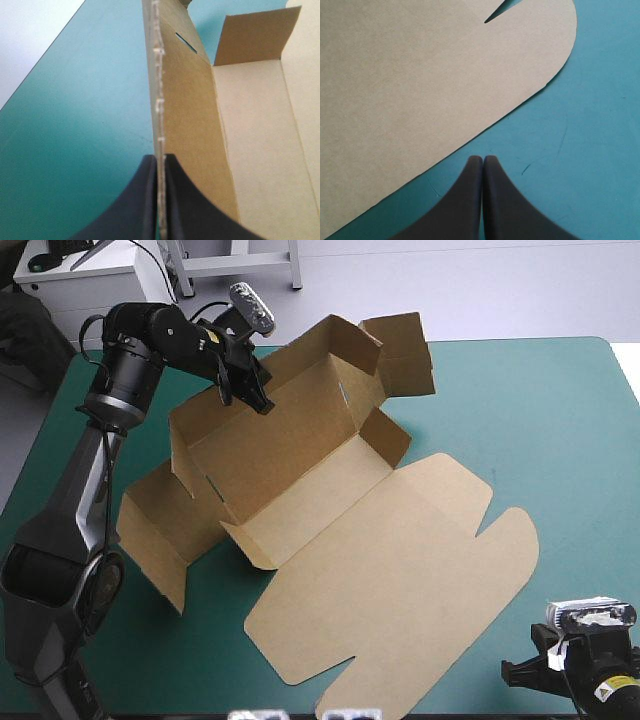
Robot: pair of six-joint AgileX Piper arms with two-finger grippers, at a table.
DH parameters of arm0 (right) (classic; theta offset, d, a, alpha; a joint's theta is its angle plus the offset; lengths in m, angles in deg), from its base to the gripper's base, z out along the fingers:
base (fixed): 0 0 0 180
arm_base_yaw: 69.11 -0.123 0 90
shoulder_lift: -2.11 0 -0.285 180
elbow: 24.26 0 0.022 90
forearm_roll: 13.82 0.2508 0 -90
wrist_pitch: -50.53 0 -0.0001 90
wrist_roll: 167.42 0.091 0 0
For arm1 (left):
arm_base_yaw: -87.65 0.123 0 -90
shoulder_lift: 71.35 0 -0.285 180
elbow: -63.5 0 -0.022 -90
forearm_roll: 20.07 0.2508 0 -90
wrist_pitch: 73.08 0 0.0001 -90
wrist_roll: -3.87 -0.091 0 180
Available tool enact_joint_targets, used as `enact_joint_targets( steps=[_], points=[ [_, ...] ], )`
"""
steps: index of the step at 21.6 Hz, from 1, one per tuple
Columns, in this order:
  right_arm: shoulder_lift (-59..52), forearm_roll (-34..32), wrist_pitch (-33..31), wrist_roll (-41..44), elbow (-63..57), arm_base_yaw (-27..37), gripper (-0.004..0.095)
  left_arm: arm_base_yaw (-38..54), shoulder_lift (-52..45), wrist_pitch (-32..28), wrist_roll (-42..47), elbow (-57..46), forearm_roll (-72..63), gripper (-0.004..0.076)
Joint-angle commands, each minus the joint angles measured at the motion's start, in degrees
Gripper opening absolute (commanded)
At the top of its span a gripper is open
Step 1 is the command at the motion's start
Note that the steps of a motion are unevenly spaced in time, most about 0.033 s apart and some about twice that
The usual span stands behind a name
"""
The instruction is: Fold the box
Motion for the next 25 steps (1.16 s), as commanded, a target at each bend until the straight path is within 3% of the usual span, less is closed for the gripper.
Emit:
enact_joint_targets(
  steps=[1, 7, 12, 19, 22, 25],
  points=[
    [0.6, 0.6, 3.2, -0.3, 1.4, -0.2, -0.0014, -3.4, -3.8, 1.9, -1.8, 1.9, -0.5, -0.0008],
    [0.6, 0.6, 3.2, -0.3, 1.4, -0.2, -0.0014, -9.7, -3.8, -0.2, -2.1, 1.9, 10.8, -0.0008],
    [0.6, 0.6, 3.2, -0.4, 1.4, -0.2, -0.0014, -23.9, -3.8, -5.2, 0.0, 1.9, 34.3, -0.0008],
    [0.6, 0.6, 3.2, -0.6, 1.4, -0.2, -0.0014, -37.4, -3.7, -10.0, 6.0, -3.6, 54.1, -0.0008],
    [0.6, 0.6, 3.2, -0.6, 1.4, -0.2, -0.0014, -37.9, -3.7, -14.5, 13.5, -11.9, 60.6, -0.0008],
    [0.6, 0.6, 3.2, -0.6, 1.4, -0.2, -0.0014, -39.1, -3.7, -19.5, 28.8, -21.0, 75.6, -0.0008]
  ],
)
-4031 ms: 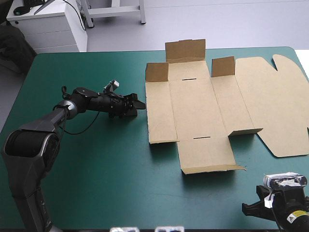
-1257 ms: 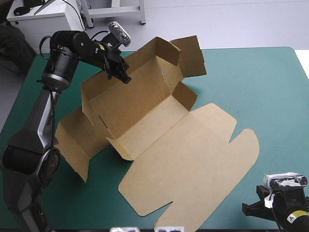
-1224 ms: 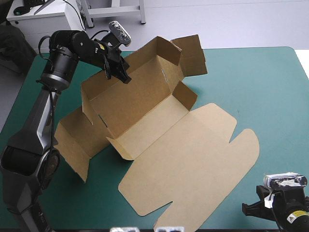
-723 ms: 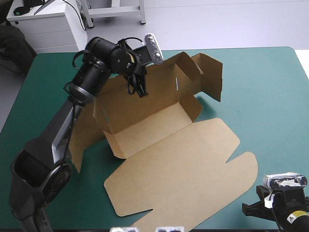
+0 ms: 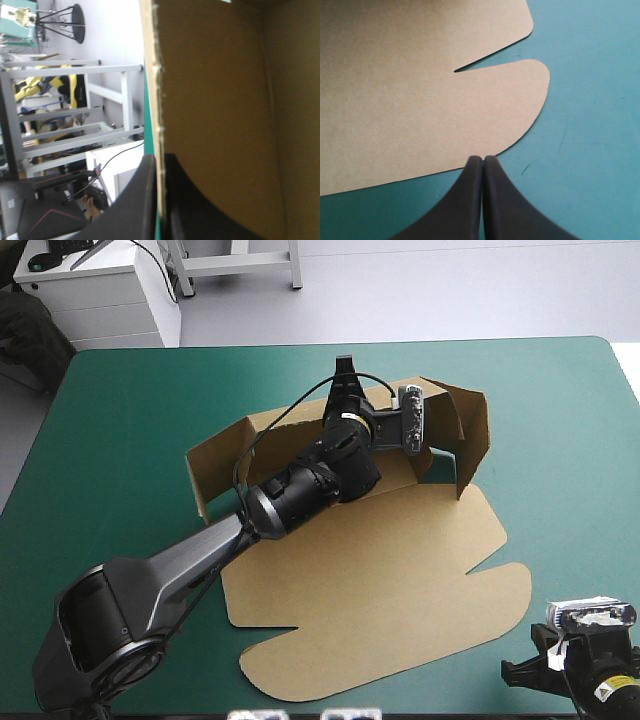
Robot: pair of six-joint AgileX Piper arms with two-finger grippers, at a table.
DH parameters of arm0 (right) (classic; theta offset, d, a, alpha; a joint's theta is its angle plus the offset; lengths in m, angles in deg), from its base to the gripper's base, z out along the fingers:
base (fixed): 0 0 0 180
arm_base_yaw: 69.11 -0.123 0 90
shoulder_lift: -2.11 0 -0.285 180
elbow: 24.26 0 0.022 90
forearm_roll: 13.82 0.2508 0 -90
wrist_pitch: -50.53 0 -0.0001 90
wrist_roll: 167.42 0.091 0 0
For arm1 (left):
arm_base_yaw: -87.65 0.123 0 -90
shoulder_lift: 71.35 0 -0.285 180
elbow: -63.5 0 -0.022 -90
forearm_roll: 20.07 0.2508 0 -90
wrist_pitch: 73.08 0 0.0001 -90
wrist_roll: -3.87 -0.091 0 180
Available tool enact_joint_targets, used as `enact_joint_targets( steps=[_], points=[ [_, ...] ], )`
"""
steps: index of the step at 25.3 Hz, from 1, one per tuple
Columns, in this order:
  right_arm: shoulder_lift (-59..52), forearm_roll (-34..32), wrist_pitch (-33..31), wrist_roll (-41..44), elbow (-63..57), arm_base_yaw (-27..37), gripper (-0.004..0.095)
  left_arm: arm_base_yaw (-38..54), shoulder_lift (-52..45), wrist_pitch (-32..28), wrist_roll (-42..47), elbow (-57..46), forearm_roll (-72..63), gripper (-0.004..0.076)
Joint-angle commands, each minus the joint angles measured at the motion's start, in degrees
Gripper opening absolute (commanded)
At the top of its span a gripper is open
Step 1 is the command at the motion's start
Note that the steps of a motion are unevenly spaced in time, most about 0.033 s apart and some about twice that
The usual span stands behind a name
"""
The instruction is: Fold the box
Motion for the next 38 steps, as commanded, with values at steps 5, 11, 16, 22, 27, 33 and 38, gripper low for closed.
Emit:
enact_joint_targets(
  steps=[5, 11, 16, 22, 27, 33, 38],
  points=[
    [0.7, 1.4, 3.0, -2.5, 1.4, -0.2, -0.0014, -3.4, -3.4, -6.5, 28.0, -12.6, 32.5, -0.0008],
    [3.5, 2.3, 3.0, -3.4, 3.5, -0.2, -0.0014, -3.6, -3.4, -5.7, 38.1, -19.7, 40.2, -0.0008],
    [8.6, 2.3, 6.3, -3.7, 9.6, -0.2, -0.0014, -3.6, -3.4, -6.0, 40.1, -22.1, 41.8, -0.0008],
    [20.8, 3.1, 8.2, -5.6, 20.4, -0.2, -0.0014, -3.6, -3.4, -7.2, 41.4, -22.2, 41.8, -0.0008],
    [40.6, 6.3, 10.6, -9.5, 41.9, -0.2, -0.0014, -3.6, -3.4, -8.7, 41.4, -22.2, 41.8, -0.0008],
    [64.8, 7.8, 6.8, -9.4, 68.6, -0.2, -0.0014, -3.6, -3.4, -8.8, 41.4, -22.2, 41.8, -0.0008],
    [80.6, 13.5, 2.5, -9.4, 84.1, -0.2, -0.0014, -3.6, -3.4, -8.8, 41.4, -22.2, 41.8, -0.0008]
  ],
)
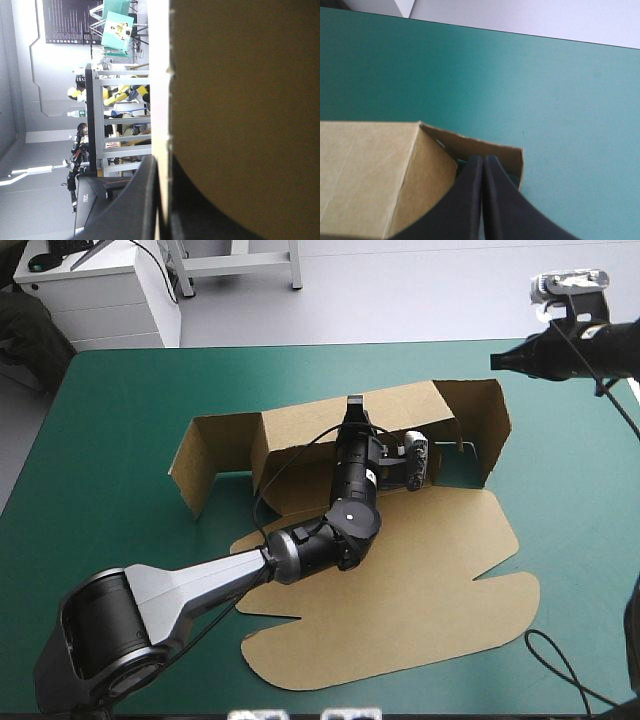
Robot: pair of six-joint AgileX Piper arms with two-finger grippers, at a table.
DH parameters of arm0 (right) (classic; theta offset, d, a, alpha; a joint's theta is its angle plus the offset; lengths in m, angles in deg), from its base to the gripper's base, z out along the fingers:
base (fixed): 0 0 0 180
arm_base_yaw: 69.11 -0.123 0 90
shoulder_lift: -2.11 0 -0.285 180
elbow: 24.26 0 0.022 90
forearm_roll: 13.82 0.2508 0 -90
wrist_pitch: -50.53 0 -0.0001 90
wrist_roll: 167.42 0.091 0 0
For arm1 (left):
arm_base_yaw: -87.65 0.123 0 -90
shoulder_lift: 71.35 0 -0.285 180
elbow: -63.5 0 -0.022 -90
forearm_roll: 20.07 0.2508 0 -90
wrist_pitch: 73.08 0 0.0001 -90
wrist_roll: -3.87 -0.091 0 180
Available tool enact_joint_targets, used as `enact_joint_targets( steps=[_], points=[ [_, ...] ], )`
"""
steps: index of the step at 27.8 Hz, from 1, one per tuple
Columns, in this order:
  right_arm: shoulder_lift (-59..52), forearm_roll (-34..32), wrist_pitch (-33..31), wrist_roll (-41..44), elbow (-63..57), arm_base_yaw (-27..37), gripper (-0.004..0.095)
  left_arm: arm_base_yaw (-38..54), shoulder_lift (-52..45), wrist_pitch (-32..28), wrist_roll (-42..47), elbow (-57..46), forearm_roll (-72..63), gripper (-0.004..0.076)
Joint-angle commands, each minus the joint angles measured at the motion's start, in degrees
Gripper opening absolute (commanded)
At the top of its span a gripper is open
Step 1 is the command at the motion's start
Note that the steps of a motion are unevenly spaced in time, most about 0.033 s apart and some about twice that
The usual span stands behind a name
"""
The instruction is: Fold the box
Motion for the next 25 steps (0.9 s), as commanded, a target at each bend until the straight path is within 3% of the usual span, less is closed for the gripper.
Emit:
enact_joint_targets(
  steps=[1, 6, 11, 18, 25],
  points=[
    [7.5, 5.1, -0.4, -0.5, 11.5, -0.2, -0.0014, -0.4, -3.4, 0.1, 0.9, 1.4, 2.5, -0.0008],
    [17.1, 4.7, -2.1, 1.3, 20.8, -1.6, -0.0014, -0.4, -3.4, 0.2, 2.0, 1.4, 2.7, -0.0008],
    [23.0, 1.7, -2.8, 2.6, 24.5, -2.5, -0.0014, -0.4, -3.4, 2.0, 10.2, 1.4, 5.6, -0.0008],
    [23.9, 1.6, -3.3, 2.7, 24.8, -2.5, -0.0014, -0.4, -3.5, 5.0, 16.1, 1.4, 10.2, -0.0008],
    [24.1, 1.5, -7.4, 2.6, 24.8, -2.5, -0.0014, -0.4, -3.5, 4.5, 15.7, 1.4, 10.4, -0.0008]
  ],
)
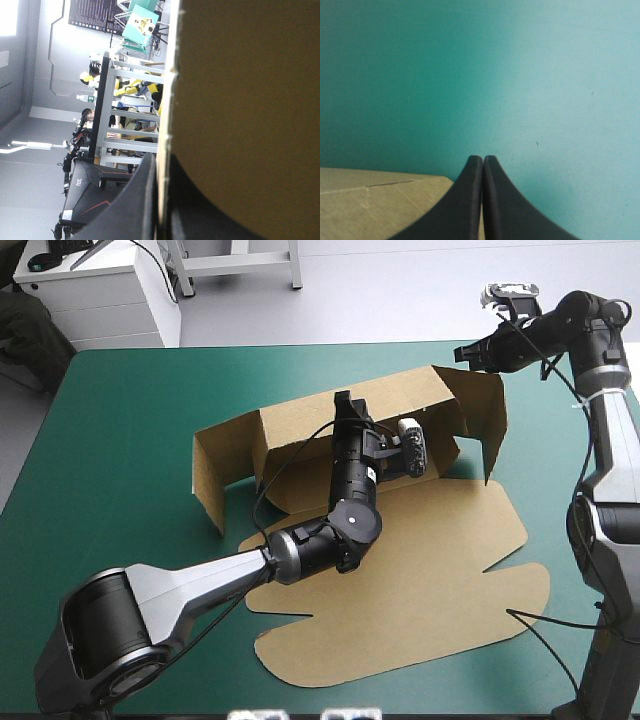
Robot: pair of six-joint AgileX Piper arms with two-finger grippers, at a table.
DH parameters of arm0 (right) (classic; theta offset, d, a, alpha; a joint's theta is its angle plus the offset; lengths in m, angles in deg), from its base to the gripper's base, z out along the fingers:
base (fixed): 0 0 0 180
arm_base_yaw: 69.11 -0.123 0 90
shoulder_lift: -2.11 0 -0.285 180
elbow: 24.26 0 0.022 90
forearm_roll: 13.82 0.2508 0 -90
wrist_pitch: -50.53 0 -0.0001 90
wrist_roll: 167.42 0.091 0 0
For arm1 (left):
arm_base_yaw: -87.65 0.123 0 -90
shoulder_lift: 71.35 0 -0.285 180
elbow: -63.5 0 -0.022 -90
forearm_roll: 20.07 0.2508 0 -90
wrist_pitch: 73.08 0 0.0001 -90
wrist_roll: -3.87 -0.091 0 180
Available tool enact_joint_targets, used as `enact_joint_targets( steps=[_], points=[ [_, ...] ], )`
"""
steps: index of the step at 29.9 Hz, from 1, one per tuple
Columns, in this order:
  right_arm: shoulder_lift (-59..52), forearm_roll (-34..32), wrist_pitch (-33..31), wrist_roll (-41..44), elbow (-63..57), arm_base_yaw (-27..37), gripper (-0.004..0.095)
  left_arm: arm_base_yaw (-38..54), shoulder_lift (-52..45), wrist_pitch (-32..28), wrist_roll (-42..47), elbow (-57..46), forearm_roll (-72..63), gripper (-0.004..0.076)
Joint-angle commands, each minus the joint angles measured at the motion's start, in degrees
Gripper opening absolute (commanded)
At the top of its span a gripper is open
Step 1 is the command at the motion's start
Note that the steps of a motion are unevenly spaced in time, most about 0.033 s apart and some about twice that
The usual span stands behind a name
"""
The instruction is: Fold the box
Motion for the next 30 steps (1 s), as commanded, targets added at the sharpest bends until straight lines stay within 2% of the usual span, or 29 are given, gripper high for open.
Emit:
enact_joint_targets(
  steps=[1, 4, 15, 20, 26, 30],
  points=[
    [-3.4, 1.4, -0.7, -0.5, 1.8, -0.1, -0.0014, -0.4, -3.5, 1.9, 1.4, 1.5, 4.1, -0.0008],
    [-3.4, 2.0, -4.2, -0.5, 1.6, -0.1, -0.0014, -0.4, -3.5, 1.8, 1.1, 1.5, 3.8, -0.0008],
    [-8.5, 3.8, -4.1, -4.9, -10.7, -0.1, -0.0014, -0.3, -3.3, -4.7, -3.1, 1.5, 0.8, -0.0008],
    [-12.3, 7.7, -0.3, -9.3, -18.9, 0.6, -0.0014, 0.3, -1.9, -4.4, -9.1, 1.5, -1.7, -0.0008],
    [-18.4, 10.9, 4.4, -14.2, -31.0, 3.4, -0.0014, 0.3, 0.1, -4.0, -9.1, 1.5, -1.4, -0.0008],
    [-22.9, 19.5, 8.0, -23.7, -41.6, 6.0, -0.0014, 0.3, 0.8, -4.4, -8.9, 1.5, -1.2, -0.0008]
  ],
)
